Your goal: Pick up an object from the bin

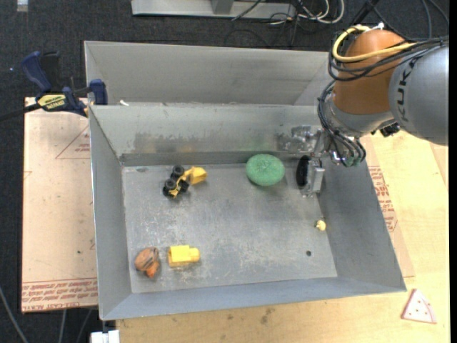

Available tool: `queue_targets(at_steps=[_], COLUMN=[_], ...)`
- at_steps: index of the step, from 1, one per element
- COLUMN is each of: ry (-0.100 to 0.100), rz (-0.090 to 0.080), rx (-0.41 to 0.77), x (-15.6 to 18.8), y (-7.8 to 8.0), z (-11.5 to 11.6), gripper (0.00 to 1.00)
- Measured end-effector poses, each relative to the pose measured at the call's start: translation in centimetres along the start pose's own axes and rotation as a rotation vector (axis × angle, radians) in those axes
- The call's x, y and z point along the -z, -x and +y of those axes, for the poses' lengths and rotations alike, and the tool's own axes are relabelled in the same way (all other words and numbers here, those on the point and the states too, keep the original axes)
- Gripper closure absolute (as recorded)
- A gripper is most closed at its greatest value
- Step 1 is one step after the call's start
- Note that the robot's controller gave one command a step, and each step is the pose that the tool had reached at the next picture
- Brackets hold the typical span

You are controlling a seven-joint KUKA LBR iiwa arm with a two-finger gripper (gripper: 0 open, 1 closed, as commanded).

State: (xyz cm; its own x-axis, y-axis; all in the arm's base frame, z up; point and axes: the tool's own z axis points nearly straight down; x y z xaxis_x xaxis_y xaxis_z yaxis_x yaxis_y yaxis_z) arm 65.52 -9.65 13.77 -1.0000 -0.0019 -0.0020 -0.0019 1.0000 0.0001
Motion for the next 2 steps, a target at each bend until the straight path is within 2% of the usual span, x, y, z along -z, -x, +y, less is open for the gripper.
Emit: queue_targets(at_steps=[1, 2], ry=[0.0, 0.0], rz=[0.0, -0.004], rx=[0.0, -0.076], x=[0.0, -4.8], y=[0.0, -0.4], z=[0.0, 1.8], gripper=[0.0, 0.0])
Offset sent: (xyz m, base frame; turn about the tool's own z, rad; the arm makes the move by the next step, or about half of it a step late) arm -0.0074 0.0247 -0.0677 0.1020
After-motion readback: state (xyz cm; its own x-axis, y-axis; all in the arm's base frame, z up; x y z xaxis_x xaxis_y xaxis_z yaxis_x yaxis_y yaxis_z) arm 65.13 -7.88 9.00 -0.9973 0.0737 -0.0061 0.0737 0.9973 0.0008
